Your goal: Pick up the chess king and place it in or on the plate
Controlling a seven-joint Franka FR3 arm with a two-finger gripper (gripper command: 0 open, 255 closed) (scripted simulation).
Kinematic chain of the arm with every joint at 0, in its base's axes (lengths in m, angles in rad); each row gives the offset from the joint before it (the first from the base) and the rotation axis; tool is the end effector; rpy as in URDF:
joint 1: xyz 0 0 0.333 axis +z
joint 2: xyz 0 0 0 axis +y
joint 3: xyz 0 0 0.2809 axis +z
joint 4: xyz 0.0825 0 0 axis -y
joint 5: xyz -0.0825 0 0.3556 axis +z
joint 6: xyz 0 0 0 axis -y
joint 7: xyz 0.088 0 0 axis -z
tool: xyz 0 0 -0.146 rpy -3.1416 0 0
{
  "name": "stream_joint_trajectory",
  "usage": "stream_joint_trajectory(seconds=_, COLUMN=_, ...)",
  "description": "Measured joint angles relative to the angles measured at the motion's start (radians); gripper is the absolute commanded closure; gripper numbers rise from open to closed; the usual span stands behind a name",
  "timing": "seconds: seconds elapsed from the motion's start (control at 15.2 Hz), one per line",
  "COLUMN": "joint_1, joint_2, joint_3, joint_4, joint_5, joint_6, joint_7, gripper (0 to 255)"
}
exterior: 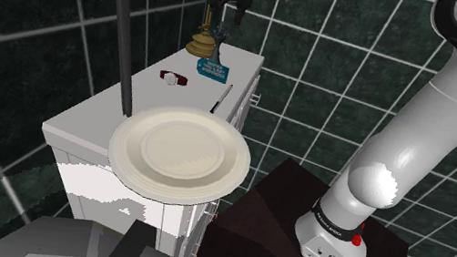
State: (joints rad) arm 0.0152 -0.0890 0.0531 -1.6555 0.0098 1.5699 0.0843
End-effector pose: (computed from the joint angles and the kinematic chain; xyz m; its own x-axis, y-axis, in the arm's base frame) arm 0.4996 0.0366 0.5584 0.9999 -0.0162 0.0028 -0.0162 -0.9999 -0.0053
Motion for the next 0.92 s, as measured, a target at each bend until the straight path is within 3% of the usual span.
stream_joint_trajectory(seconds=0.4, joint_1=0.0, joint_2=-0.008, joint_3=0.0, joint_4=-0.077, joint_5=0.0, joint_6=0.068, joint_7=-0.001, gripper=0)
stream_joint_trajectory(seconds=0.73, joint_1=-0.001, joint_2=-0.009, joint_3=-0.001, joint_4=-0.083, joint_5=0.0, joint_6=0.074, joint_7=-0.003, gripper=0)
stream_joint_trajectory(seconds=0.79, joint_1=-0.001, joint_2=-0.009, joint_3=-0.001, joint_4=-0.083, joint_5=0.0, joint_6=0.074, joint_7=-0.003, gripper=255)
stream_joint_trajectory(seconds=0.92, joint_1=-0.001, joint_2=-0.009, joint_3=-0.001, joint_4=-0.083, joint_5=0.0, joint_6=0.074, joint_7=-0.003, gripper=255)
